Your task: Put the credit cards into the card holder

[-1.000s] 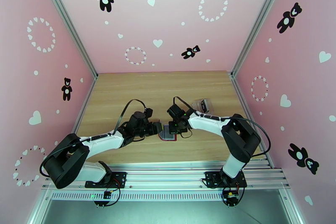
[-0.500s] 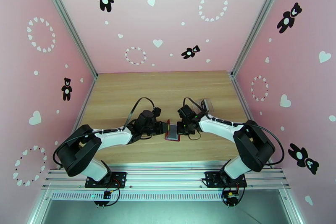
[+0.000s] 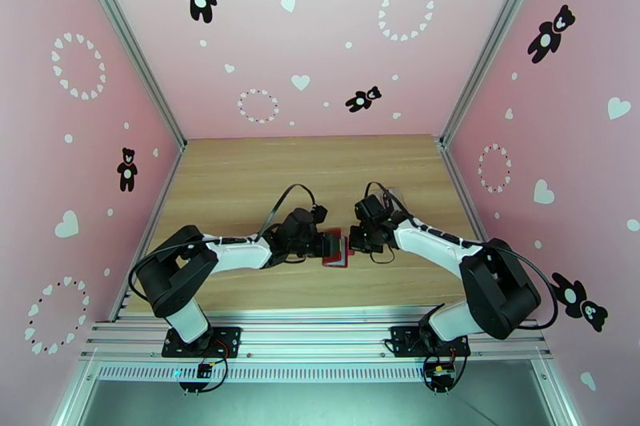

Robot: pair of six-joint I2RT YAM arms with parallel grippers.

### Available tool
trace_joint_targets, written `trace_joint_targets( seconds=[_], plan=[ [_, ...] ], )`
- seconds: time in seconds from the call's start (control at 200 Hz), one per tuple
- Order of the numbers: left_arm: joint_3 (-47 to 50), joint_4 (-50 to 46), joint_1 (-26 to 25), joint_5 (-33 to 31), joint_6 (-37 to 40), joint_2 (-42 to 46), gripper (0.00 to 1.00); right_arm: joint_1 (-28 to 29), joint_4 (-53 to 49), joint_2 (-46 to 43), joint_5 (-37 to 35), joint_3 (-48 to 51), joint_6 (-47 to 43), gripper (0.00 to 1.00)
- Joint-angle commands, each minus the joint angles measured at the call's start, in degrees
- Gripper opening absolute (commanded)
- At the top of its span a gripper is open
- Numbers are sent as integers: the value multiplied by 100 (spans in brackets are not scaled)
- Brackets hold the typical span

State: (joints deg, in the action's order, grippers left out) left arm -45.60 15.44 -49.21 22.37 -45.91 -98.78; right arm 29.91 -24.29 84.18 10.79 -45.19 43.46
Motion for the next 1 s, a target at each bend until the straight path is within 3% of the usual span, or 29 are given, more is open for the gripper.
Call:
trace_joint_targets(
  seconds=[0.0, 0.145, 0.24, 0.3, 0.54, 0.996],
  plan=[
    [-150, -64, -57, 175, -40, -213, 40, -144, -168, -173, 64, 153, -101, 0],
    [-360, -241, -80, 69, -22, -438, 19, -229, -134, -247, 111, 220, -119, 0],
    [-403, -327, -82, 23, -5, -542, 12, -258, -168, -327, 147, 221, -136, 0],
    [-497, -557, -94, -97, 50, -597, 0, -267, -134, -411, 261, 230, -149, 0],
    [-696, -965, -104, -218, 104, -912, 0, -267, 131, -563, 843, 138, -198, 0],
    [-668, -1086, -106, -73, 207, -421, 0, -82, 1171, 784, 1386, 148, 104, 0]
  ],
)
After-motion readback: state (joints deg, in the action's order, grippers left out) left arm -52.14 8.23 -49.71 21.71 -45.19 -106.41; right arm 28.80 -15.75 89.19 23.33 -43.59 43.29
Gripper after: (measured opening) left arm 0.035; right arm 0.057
